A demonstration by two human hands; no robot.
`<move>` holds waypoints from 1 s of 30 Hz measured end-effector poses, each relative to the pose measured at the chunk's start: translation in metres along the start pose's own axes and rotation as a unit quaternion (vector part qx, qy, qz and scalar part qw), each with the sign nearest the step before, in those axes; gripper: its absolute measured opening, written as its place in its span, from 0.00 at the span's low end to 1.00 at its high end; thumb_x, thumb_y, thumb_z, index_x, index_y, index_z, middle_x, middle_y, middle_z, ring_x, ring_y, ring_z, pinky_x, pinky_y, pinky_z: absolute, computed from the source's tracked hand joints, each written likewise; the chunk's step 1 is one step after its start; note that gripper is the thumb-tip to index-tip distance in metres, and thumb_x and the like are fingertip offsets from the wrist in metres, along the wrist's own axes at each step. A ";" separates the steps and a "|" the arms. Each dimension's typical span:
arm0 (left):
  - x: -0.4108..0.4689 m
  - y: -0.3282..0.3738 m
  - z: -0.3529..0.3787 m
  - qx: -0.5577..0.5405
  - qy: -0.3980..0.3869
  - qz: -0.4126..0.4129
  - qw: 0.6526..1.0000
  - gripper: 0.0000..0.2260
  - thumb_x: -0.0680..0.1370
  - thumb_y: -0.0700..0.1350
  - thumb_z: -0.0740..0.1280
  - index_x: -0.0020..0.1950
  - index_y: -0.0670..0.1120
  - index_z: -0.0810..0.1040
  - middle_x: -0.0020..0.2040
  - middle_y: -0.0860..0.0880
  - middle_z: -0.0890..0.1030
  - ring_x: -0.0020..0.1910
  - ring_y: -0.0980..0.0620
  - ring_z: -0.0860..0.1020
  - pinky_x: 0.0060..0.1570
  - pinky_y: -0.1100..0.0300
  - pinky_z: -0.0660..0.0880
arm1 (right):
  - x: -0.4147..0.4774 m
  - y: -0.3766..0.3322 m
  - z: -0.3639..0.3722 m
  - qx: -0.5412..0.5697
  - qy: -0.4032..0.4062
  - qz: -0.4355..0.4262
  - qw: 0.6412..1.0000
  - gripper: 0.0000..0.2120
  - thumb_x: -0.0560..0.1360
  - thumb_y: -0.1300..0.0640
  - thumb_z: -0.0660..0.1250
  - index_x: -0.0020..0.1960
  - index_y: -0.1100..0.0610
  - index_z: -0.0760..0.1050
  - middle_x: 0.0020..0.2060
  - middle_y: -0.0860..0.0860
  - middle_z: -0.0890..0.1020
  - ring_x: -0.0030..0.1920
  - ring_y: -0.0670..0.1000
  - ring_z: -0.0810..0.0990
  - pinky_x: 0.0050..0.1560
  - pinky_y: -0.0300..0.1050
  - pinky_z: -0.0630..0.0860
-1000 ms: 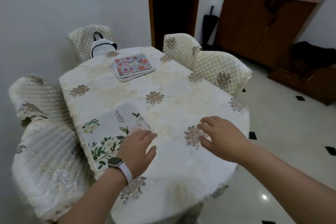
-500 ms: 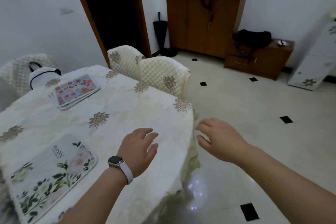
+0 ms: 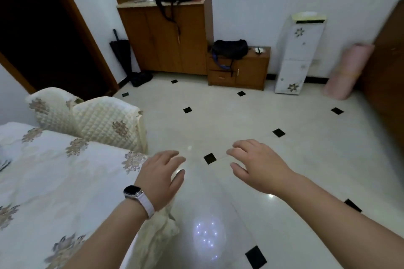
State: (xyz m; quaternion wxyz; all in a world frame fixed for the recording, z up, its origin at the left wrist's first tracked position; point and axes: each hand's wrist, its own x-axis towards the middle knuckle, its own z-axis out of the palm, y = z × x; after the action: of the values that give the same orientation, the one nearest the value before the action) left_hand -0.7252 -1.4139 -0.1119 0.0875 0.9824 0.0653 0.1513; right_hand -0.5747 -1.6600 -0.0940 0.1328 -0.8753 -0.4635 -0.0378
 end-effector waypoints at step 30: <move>0.421 -0.213 0.117 -0.006 -0.029 0.005 1.000 0.16 0.76 0.54 0.59 0.57 0.50 0.79 0.58 0.48 0.80 0.58 0.44 0.77 0.53 0.48 0.75 | 0.442 0.185 0.062 0.009 -0.055 0.011 0.998 0.22 0.77 0.44 0.54 0.63 0.51 0.76 0.61 0.49 0.78 0.62 0.52 0.74 0.60 0.50 0.72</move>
State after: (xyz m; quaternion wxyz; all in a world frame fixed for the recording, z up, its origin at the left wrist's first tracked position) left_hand -0.3129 -1.1590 -0.1419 0.0940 0.9862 0.0571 0.1239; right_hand -0.1752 -1.3882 -0.1067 0.1151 -0.8801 -0.4604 0.0164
